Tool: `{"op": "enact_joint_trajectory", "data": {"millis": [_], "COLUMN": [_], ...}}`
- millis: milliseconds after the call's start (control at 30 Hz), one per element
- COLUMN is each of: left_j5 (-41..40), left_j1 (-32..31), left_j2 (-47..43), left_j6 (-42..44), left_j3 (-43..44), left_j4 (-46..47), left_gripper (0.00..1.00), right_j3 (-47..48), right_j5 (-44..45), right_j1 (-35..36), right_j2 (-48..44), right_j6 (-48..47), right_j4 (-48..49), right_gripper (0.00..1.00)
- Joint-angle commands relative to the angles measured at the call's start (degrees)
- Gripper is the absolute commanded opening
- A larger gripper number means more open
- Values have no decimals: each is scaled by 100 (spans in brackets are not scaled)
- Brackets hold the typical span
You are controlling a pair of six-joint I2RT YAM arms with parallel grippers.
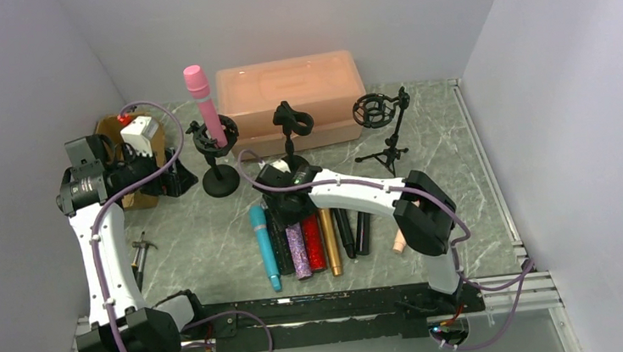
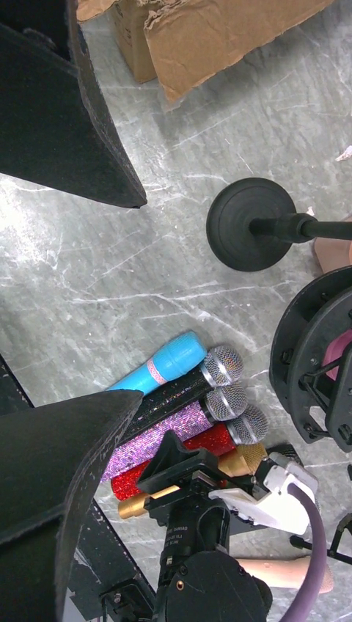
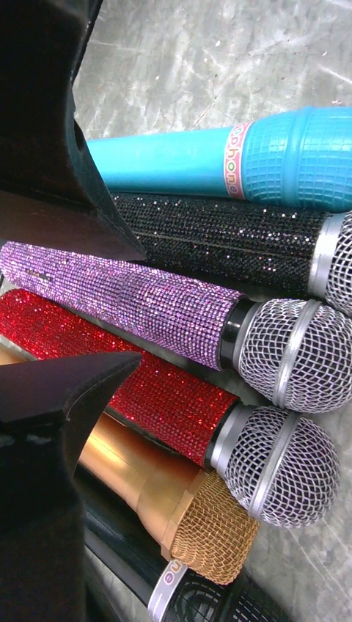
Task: Attach the microphones to the stand
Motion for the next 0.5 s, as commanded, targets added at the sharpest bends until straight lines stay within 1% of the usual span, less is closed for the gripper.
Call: {"op": "enact_joint_trajectory", "data": {"millis": [0,67,133,467], "left_j5": [181,188,220,123], "left_j1": [17,17,16,16], "left_j2": [16,-6,-11,67], "left_j6": [100,108,158,269], "left_j3": [220,184,180,331], "left_j4": [-53,-49,-98,-217], "left_gripper": [99,98,94,96], "right_j3": [15,-24,-98,-261], "right_j5": [55,44,-6,-29], "right_j1": [-31,-44,-69,-119], "right_j2": [-3,54,99,279], "right_j6": [51,44,67,144], "right_j4": [200,285,412,669], "right_gripper": [51,51,51,49]}}
